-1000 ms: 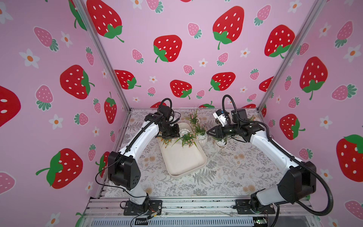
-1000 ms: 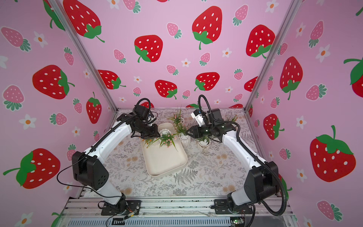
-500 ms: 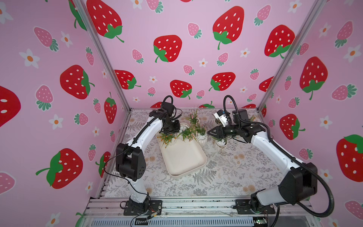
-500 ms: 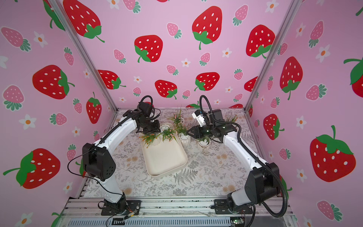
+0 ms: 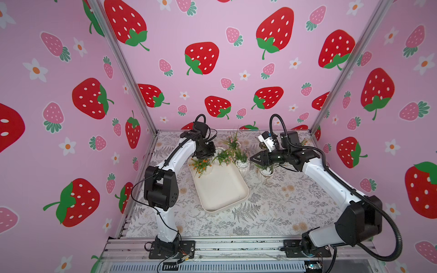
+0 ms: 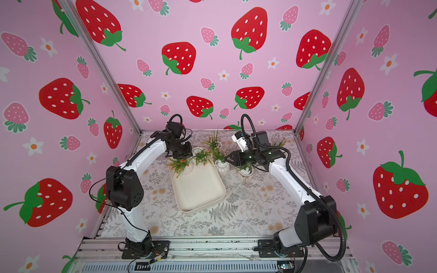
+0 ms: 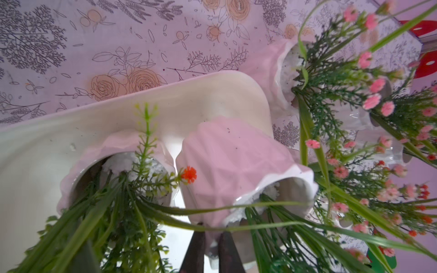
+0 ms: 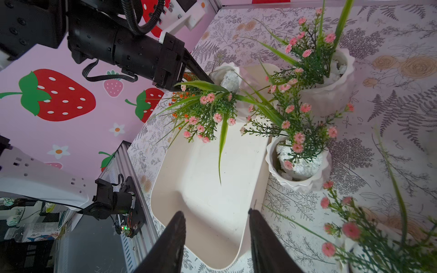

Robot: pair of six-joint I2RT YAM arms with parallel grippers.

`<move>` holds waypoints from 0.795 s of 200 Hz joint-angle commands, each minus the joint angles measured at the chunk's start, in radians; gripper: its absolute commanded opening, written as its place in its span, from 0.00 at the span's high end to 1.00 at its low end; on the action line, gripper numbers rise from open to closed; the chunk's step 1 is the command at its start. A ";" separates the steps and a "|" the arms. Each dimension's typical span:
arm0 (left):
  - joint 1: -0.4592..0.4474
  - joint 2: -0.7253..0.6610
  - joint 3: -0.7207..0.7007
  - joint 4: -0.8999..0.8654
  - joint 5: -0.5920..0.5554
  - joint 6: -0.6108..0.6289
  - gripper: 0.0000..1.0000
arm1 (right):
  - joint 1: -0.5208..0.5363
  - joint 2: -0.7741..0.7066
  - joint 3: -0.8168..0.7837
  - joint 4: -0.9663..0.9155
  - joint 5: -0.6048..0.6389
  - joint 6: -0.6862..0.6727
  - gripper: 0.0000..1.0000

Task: Put the potted gypsophila into the storage box
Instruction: Place the baby's breath potted plant at the storage box.

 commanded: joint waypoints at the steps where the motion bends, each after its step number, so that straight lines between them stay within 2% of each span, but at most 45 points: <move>1: 0.010 0.018 0.073 0.014 -0.027 -0.001 1.00 | -0.005 -0.015 -0.013 0.015 -0.011 -0.008 0.54; 53: 0.031 0.066 0.096 0.014 -0.014 -0.007 1.00 | -0.005 -0.011 -0.010 0.018 -0.016 -0.004 0.54; 136: 0.043 0.068 0.075 0.030 -0.005 -0.005 1.00 | -0.005 -0.010 -0.011 0.022 -0.024 -0.001 0.54; 159: 0.043 0.075 0.076 0.043 0.007 -0.004 0.96 | -0.005 -0.013 -0.012 0.023 -0.024 0.001 0.54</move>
